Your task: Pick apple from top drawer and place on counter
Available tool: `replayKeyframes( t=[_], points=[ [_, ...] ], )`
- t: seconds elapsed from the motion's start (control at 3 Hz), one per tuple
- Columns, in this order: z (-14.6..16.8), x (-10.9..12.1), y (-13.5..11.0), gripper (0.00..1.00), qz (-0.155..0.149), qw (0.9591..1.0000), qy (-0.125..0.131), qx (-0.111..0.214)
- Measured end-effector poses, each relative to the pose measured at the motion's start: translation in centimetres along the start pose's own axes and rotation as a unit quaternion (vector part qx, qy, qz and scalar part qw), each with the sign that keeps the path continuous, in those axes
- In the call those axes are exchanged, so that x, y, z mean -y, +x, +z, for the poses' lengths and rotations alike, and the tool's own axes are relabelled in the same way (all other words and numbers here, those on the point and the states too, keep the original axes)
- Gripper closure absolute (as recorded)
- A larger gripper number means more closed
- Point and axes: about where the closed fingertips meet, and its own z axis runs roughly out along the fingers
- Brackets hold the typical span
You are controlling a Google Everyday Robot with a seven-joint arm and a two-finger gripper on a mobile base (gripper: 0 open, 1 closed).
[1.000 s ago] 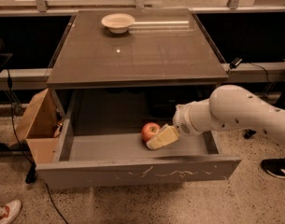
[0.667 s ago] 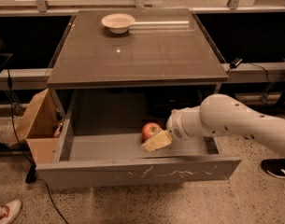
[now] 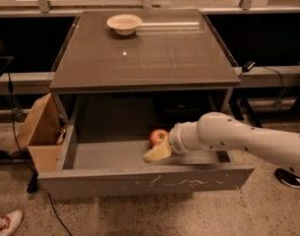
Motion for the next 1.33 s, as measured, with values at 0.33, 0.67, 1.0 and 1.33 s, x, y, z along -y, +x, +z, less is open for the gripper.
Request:
replayKeyframes(
  t=[0.33,0.67,1.0,1.33],
  points=[
    [1.7,0.4,0.4,0.19,0.01,0.9999,0.003,0.001],
    [2.2,0.7,0.5,0.43,0.014,0.9999,0.01,0.004],
    [0.6,0.8,-0.5,0.66,0.003,0.9994,0.019,0.029],
    [-3.4,0.1,-3.4,0.88,-0.035,0.9964,0.02,0.074]
  ],
)
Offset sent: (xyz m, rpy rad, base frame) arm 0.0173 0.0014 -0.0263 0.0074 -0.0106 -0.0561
